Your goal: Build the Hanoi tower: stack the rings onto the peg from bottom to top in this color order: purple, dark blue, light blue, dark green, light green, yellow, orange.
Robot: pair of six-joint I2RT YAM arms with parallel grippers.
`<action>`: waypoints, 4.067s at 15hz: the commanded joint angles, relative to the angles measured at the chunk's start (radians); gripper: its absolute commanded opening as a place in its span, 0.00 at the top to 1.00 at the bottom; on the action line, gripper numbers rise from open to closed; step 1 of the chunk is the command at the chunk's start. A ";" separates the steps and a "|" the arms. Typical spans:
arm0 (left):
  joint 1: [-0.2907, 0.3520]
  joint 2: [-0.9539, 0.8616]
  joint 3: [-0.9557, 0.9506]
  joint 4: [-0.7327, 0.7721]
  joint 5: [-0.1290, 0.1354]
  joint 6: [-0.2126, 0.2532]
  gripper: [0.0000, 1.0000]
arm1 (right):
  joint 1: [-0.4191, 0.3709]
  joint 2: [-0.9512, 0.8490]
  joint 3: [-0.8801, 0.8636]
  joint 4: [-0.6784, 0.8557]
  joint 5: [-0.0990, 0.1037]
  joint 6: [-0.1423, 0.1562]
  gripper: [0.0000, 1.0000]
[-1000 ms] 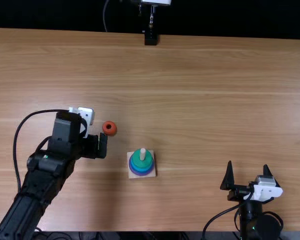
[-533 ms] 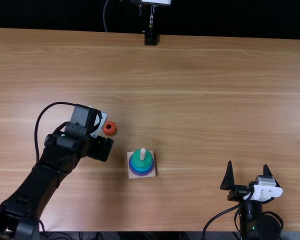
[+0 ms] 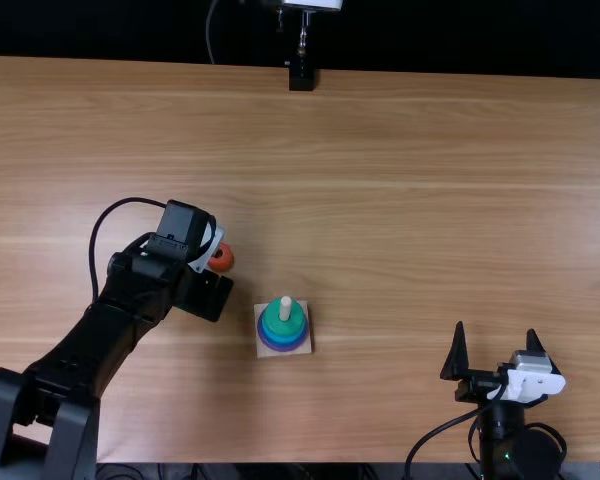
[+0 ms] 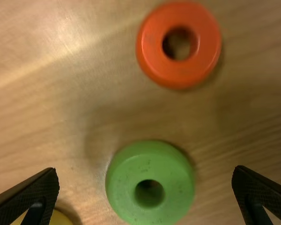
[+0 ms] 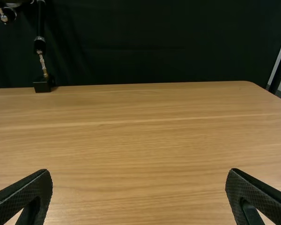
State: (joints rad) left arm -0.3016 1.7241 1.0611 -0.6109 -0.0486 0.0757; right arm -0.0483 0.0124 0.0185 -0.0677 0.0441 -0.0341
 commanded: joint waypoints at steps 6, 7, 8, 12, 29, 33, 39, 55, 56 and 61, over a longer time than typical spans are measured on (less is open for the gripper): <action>-0.008 0.043 0.045 -0.037 -0.005 0.084 0.00 | -0.010 -0.012 -0.011 -0.024 0.000 0.007 0.00; -0.008 0.043 0.043 -0.037 -0.005 0.088 0.00 | -0.010 -0.012 -0.011 -0.024 0.000 0.007 0.00; -0.008 0.043 0.043 -0.033 -0.003 0.090 0.12 | -0.010 -0.012 -0.011 -0.024 0.000 0.007 0.00; -0.007 0.048 0.033 -0.037 -0.005 0.090 0.86 | -0.010 -0.012 -0.011 -0.024 0.000 0.007 0.00; -0.010 -0.093 0.273 -0.444 -0.003 0.072 1.00 | -0.010 -0.012 -0.011 -0.024 0.000 0.007 0.00; -0.076 -0.132 0.408 -0.589 -0.003 -0.002 1.00 | -0.010 -0.012 -0.011 -0.024 0.000 0.007 0.00; -0.199 -0.159 0.596 -0.757 -0.003 -0.124 1.00 | -0.010 -0.012 -0.011 -0.024 0.000 0.007 0.00; -0.418 -0.009 0.775 -0.755 -0.003 -0.263 1.00 | -0.010 -0.012 -0.011 -0.024 0.000 0.007 0.00; -0.427 -0.008 0.780 -0.755 -0.003 -0.265 1.00 | -0.010 -0.012 -0.011 -0.024 0.000 0.007 0.00; -0.452 0.028 0.792 -0.755 -0.001 -0.267 1.00 | -0.010 -0.012 -0.011 -0.024 0.000 0.007 0.00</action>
State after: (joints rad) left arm -0.7364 1.7397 1.8137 -1.3636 -0.0486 -0.1848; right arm -0.0483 0.0120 0.0185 -0.0681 0.0444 -0.0307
